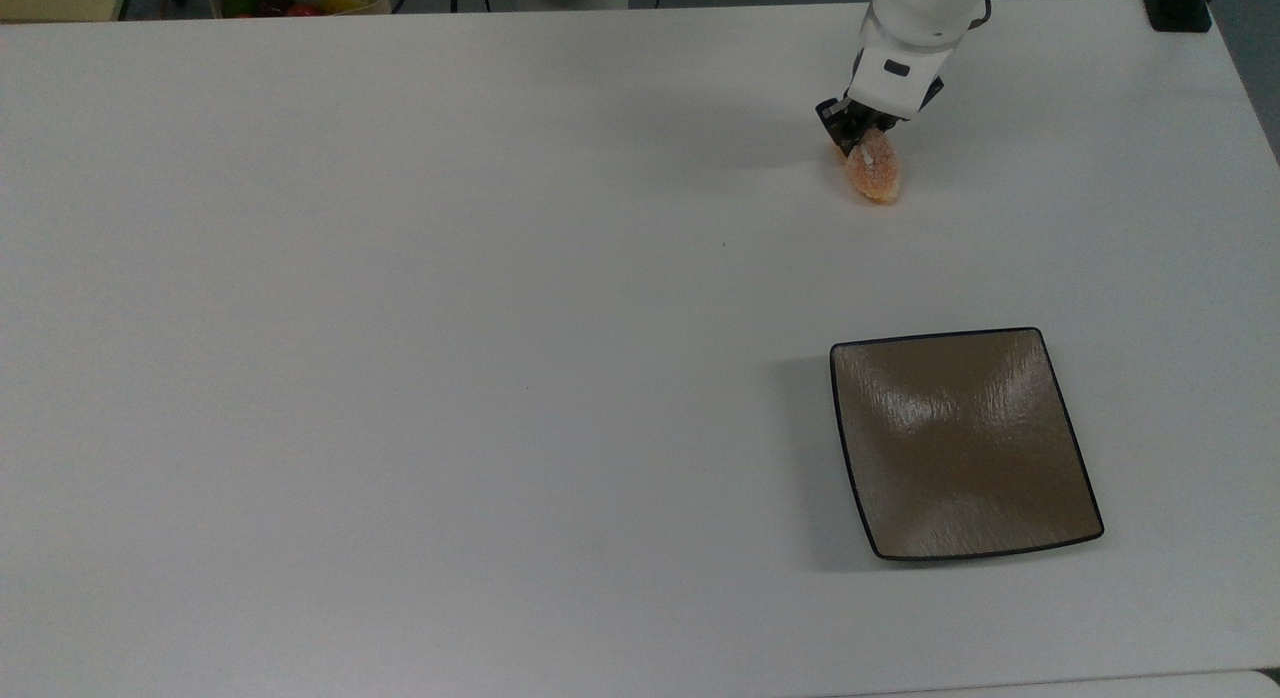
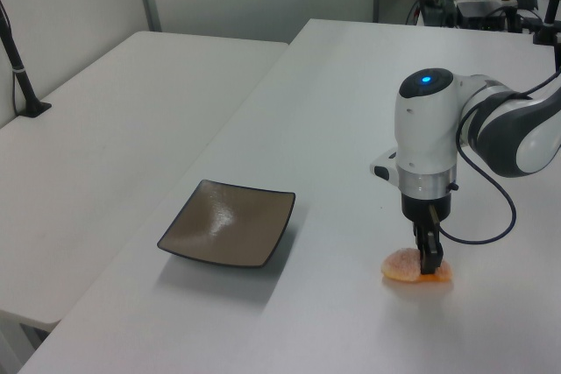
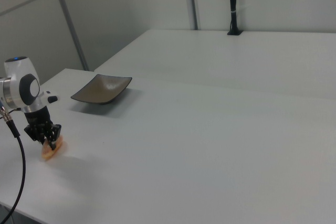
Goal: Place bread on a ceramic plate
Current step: 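Close the gripper on the bread roll and lift it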
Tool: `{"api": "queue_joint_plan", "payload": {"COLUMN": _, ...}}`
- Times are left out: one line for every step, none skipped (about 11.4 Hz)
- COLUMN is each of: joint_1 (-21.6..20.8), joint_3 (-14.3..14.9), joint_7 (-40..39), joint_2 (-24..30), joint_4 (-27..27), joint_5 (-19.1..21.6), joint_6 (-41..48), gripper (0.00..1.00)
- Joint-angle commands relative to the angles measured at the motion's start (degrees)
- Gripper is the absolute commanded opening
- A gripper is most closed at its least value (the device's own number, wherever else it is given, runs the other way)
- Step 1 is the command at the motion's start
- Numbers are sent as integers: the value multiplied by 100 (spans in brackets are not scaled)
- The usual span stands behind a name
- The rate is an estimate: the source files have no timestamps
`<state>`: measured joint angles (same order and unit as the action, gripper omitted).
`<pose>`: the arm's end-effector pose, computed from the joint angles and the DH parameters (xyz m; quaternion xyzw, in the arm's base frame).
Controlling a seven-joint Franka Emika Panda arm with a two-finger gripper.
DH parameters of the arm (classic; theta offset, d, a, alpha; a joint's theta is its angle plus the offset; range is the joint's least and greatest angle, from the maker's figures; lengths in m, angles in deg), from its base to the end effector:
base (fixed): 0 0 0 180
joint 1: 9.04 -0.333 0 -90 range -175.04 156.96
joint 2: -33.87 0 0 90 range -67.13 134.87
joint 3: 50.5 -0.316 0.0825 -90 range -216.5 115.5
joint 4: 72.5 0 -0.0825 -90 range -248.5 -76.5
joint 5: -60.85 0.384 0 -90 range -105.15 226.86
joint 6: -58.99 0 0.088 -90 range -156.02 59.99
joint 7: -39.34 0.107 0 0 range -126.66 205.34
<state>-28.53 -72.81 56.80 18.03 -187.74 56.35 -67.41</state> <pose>0.4451 0.3853 0.3220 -0.9727 -0.2293 0.0361 0.0038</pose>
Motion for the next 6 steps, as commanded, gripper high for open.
{"api": "queue_joint_plan", "payload": {"joint_1": 94, "joint_3": -1, "joint_7": 117, "joint_2": 195, "joint_4": 290, "joint_5": -121, "joint_6": 412, "gripper": 28}}
{"api": "queue_joint_plan", "payload": {"joint_1": 138, "joint_3": -1, "joint_7": 108, "joint_2": 212, "joint_4": 544, "joint_5": -103, "joint_6": 675, "gripper": 28}}
{"api": "queue_joint_plan", "payload": {"joint_1": 243, "joint_3": 8, "joint_7": 73, "joint_2": 187, "joint_4": 877, "joint_5": -103, "joint_6": 974, "gripper": 31}}
{"api": "queue_joint_plan", "payload": {"joint_1": 375, "joint_3": 8, "joint_7": -32, "joint_2": 108, "joint_4": 1255, "joint_5": -68, "joint_6": 1264, "gripper": 31}}
{"api": "queue_joint_plan", "payload": {"joint_1": 437, "joint_3": 51, "joint_7": -111, "joint_2": -15, "joint_4": 1632, "joint_5": -51, "joint_6": 1511, "gripper": 31}}
{"api": "queue_joint_plan", "payload": {"joint_1": 490, "joint_3": 147, "joint_7": -129, "joint_2": -120, "joint_4": 2037, "joint_5": -42, "joint_6": 1696, "gripper": 31}}
